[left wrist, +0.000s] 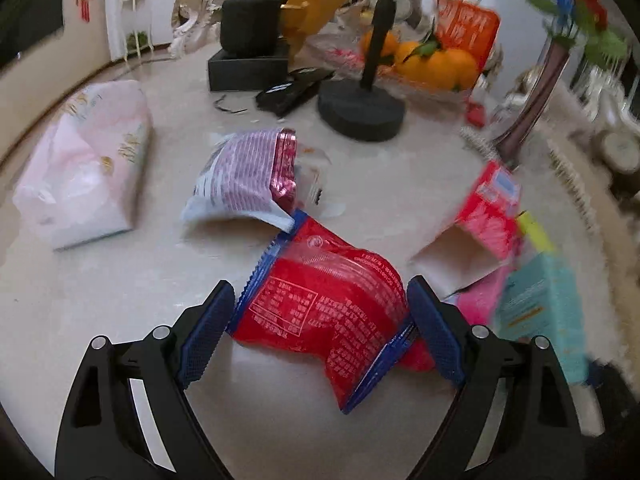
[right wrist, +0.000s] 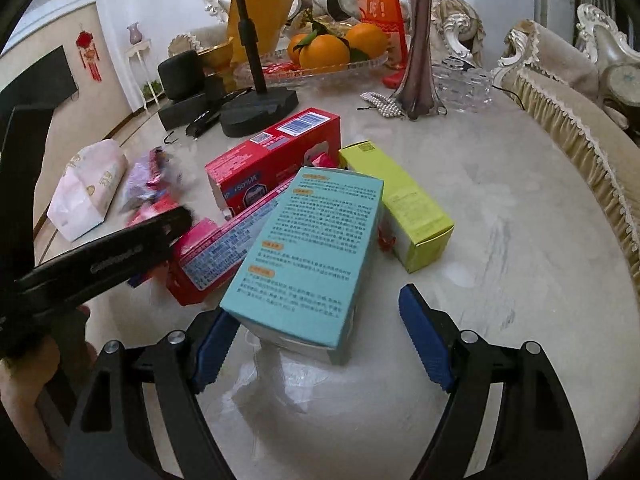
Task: Collect trash
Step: 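Grasp the red snack bag with the left tool while the right tool grasps the teal box, then carry both items over the wastebasket and open both tools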
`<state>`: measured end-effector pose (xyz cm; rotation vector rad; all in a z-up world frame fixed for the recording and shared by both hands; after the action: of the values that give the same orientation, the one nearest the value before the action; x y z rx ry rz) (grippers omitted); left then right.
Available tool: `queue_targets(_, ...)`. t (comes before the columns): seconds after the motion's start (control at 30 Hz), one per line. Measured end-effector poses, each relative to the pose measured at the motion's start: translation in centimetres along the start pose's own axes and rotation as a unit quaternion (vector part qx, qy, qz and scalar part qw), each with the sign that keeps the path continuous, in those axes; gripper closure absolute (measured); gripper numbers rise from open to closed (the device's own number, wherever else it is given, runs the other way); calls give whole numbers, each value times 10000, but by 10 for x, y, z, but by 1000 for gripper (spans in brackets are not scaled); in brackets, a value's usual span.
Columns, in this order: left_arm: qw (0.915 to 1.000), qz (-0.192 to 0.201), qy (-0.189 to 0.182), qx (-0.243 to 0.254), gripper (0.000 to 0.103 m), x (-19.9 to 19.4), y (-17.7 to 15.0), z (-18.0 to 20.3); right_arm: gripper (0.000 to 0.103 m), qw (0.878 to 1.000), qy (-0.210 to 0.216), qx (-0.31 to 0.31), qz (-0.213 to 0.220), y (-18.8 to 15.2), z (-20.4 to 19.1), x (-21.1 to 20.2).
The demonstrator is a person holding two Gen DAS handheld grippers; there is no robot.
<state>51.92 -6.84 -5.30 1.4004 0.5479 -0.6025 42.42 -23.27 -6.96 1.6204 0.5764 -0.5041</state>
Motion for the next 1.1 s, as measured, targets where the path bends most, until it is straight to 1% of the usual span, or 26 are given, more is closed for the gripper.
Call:
queue_targets(0.1,9988,-117,223,430,17,2,-4,2,28,10000,11,-3,23,1,-1,0)
queue_targets(0.17,9984,-96,281,478,17,1,-5,1,28,10000,-19,-11,67,2,-2,0)
queue_targets(0.27,9986,-86,254,446,18,1,-5,-1,30,9999,-52,14,103,3,0,-1)
queue_targets(0.3,9987,-79,239,448,19,1,-5,-2,41,9999,-52,28,110,3,1,-1)
queue_targets(0.33,9982,-78,289,518,24,0,-5,-3,52,9999,-94,37,88,2,2,-1)
queue_targets(0.37,9981,-62,268,549,31,-1,-6,-2,52,9999,-109,49,91,2,3,-1)
queue_targets(0.4,9980,-32,244,581,35,-3,-6,-3,53,9999,-99,55,95,1,4,-2)
queue_targets(0.43,9979,5,234,604,55,-6,-6,-4,54,9999,-99,60,97,0,4,-3)
queue_targets(0.47,9979,34,211,619,63,-9,-7,-7,54,9999,-78,80,97,-1,4,-6)
queue_targets(0.53,9982,39,113,584,65,-13,-9,-10,55,9998,56,167,67,-5,4,-11)
queue_targets(0.67,9991,79,-236,340,66,-33,-21,-20,55,9990,272,338,143,-11,4,-34)
queue_targets(0.77,9983,259,-467,231,66,-61,-34,-29,56,9971,546,487,192,-16,2,-55)
queue_targets(0.87,9970,372,-631,260,66,-87,-44,-31,56,9964,650,465,297,-25,-2,-78)
queue_targets(1.0,9927,721,-849,453,66,-143,-61,-27,56,9952,791,247,523,-41,-14,-119)
queue_targets(1.1,9866,953,-1175,604,66,-197,-83,-22,56,9935,884,-81,719,-63,-25,-161)
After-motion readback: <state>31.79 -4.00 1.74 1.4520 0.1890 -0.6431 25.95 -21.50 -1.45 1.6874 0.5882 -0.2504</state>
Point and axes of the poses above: each gripper's, at about its wrist camera, not at the fingertips, and x roughly the way its jaws point, z to its right, y to its top, the point moved 5 cm from there along x, roughly the way its jaws point, and after that the axes turned 11 degrees about z, right-handed, at the moved point
